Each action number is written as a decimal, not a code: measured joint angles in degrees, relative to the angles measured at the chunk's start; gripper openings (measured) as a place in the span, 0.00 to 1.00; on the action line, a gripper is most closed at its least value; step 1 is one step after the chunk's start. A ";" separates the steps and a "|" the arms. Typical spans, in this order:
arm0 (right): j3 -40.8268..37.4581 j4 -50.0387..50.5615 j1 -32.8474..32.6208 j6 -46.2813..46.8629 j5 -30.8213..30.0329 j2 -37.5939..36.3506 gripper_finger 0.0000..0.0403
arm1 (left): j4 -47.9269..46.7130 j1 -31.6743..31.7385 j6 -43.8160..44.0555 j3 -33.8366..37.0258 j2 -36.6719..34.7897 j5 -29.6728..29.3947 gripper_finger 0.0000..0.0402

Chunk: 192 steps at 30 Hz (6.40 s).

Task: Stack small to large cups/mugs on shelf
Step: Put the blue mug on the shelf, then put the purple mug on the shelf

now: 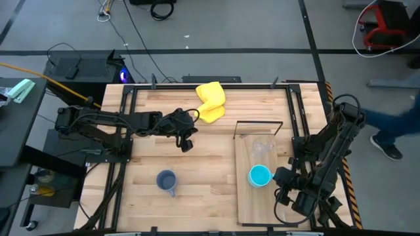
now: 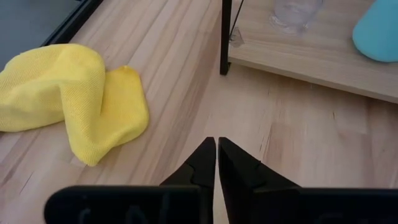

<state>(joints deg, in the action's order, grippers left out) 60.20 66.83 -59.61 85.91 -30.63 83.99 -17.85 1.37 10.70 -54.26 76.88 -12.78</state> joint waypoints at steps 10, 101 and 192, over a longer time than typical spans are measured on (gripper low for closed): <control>1.50 -5.15 -0.13 -1.54 0.02 -1.50 0.06 | -5.89 0.00 0.49 0.00 0.00 0.00 0.03; 2.32 -12.76 11.87 -30.62 -3.78 -10.79 0.21 | -17.96 -28.23 65.19 -2.25 7.21 8.75 0.06; 2.32 -24.84 17.88 -48.41 4.83 -10.71 0.19 | -44.72 -20.76 29.97 -61.59 51.12 12.96 0.21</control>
<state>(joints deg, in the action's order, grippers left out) 62.52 41.99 -41.74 37.50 -25.80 73.28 -62.57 -19.40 40.67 -115.85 128.01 0.19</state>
